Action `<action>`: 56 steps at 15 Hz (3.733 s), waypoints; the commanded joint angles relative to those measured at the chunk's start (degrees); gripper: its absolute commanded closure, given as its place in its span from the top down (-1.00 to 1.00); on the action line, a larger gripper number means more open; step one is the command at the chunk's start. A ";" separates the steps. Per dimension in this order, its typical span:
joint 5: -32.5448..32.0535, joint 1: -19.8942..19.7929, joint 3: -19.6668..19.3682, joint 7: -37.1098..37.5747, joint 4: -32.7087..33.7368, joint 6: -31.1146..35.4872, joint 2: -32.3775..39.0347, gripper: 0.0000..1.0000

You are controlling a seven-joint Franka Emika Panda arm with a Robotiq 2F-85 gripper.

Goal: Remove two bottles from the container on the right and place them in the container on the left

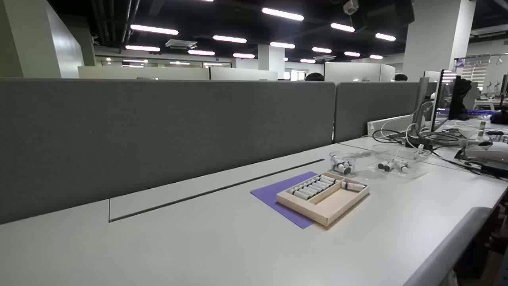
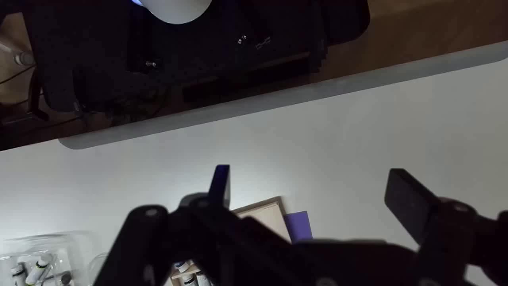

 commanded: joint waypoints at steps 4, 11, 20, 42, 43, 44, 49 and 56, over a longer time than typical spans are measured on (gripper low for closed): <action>-0.29 0.95 -0.77 0.32 0.12 0.11 0.18 1.00; -0.29 0.95 -0.77 0.32 0.12 0.12 0.18 1.00; -9.16 -6.52 -13.87 -11.33 -7.64 15.95 0.32 1.00; -9.34 -15.80 -26.99 -14.52 -0.42 28.58 15.45 1.00; -9.15 -16.11 -27.50 -14.25 0.26 31.88 17.20 1.00; -9.08 -16.38 -28.09 -14.60 1.49 34.36 19.52 1.00; -11.27 -19.58 -32.89 -12.68 11.29 46.70 34.76 1.00; -9.10 -22.68 -37.42 -13.96 17.36 47.60 43.20 1.00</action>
